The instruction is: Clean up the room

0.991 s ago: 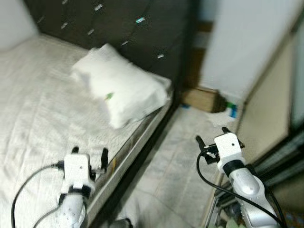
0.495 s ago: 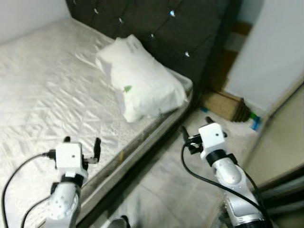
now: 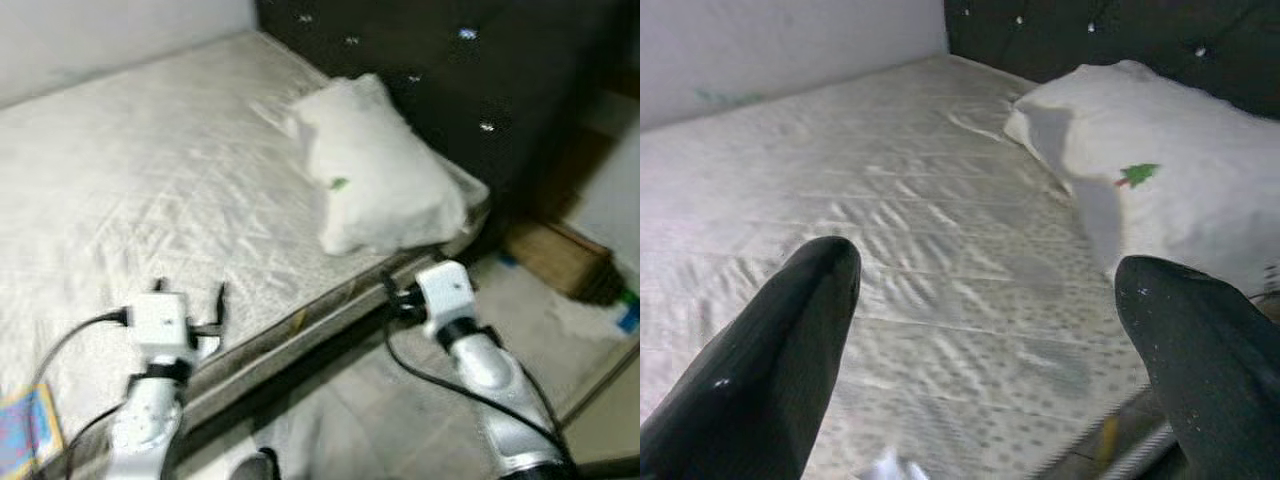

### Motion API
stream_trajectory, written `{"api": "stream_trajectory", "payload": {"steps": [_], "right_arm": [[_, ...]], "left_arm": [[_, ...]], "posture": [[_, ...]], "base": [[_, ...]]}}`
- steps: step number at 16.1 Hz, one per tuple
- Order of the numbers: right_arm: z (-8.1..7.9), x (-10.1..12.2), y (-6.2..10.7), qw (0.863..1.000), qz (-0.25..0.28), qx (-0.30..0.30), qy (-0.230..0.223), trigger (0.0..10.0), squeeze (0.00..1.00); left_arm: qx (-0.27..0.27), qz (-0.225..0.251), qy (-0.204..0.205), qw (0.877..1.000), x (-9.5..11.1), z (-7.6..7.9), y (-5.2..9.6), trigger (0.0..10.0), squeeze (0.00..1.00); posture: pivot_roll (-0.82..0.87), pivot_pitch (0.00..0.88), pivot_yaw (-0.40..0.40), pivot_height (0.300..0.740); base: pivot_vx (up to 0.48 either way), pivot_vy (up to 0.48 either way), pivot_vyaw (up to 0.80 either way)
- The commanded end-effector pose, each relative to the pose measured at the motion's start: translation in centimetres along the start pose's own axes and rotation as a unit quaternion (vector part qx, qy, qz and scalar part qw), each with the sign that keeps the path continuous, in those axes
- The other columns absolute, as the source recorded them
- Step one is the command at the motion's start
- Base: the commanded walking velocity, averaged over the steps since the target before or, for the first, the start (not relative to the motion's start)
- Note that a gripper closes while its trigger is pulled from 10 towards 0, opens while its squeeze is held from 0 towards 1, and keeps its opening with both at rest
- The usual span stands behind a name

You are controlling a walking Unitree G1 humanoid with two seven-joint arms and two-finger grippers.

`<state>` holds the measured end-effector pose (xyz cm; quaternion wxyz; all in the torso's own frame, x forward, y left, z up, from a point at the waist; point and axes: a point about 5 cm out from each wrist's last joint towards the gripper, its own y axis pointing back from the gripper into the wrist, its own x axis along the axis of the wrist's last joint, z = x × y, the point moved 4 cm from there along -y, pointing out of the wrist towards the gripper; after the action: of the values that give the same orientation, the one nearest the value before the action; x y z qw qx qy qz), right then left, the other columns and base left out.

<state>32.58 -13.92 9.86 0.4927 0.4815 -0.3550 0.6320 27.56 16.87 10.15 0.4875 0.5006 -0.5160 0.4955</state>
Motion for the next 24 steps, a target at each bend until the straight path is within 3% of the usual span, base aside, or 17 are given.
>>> {"api": "stream_trajectory", "payload": {"steps": [1, 9, 11, 18, 24], "right_arm": [[-0.44, 0.25, -0.12, 1.0, 0.006, 0.007, -0.01, 10.0, 0.0], [-1.1, 0.5, -0.24, 1.0, 0.013, 0.022, -0.015, 10.0, 0.0], [-1.39, 0.53, -0.14, 0.999, 0.015, 0.025, -0.017, 10.0, 0.0], [-1.06, 0.34, -0.08, 1.0, 0.011, 0.02, -0.018, 10.0, 0.0], [-0.97, 0.21, -0.16, 1.0, 0.009, 0.015, -0.02, 10.0, 0.0]], "left_arm": [[0.001, -0.006, -0.002, 1.0, -0.23, -0.56, 0.25, 10.0, 0.0], [-0.014, -0.012, -0.005, 1.0, -0.58, -0.45, 0.53, 10.0, 0.0], [-0.015, -0.013, -0.005, 1.0, -0.56, -0.43, 0.57, 10.0, 0.0], [-0.002, -0.019, -0.01, 1.0, -0.78, -0.64, 0.25, 10.0, 0.0], [0.007, -0.02, -0.011, 1.0, -0.73, -0.78, 0.05, 10.0, 0.0]], "posture": [[0.09, 0.195, -0.037, 0.74], [0.09, 0.197, -0.044, 0.74], [0.09, 0.2, -0.044, 0.74], [0.08, 0.21, -0.04, 0.74], [0.09, 0.22, -0.038, 0.74]], "base": [[0.0, 0.0, 0.56], [0.179, 0.0, 0.07], [0.352, 0.0, 0.8], [0.142, 0.0, 0.2], [0.0, 0.0, 0.8]]}}
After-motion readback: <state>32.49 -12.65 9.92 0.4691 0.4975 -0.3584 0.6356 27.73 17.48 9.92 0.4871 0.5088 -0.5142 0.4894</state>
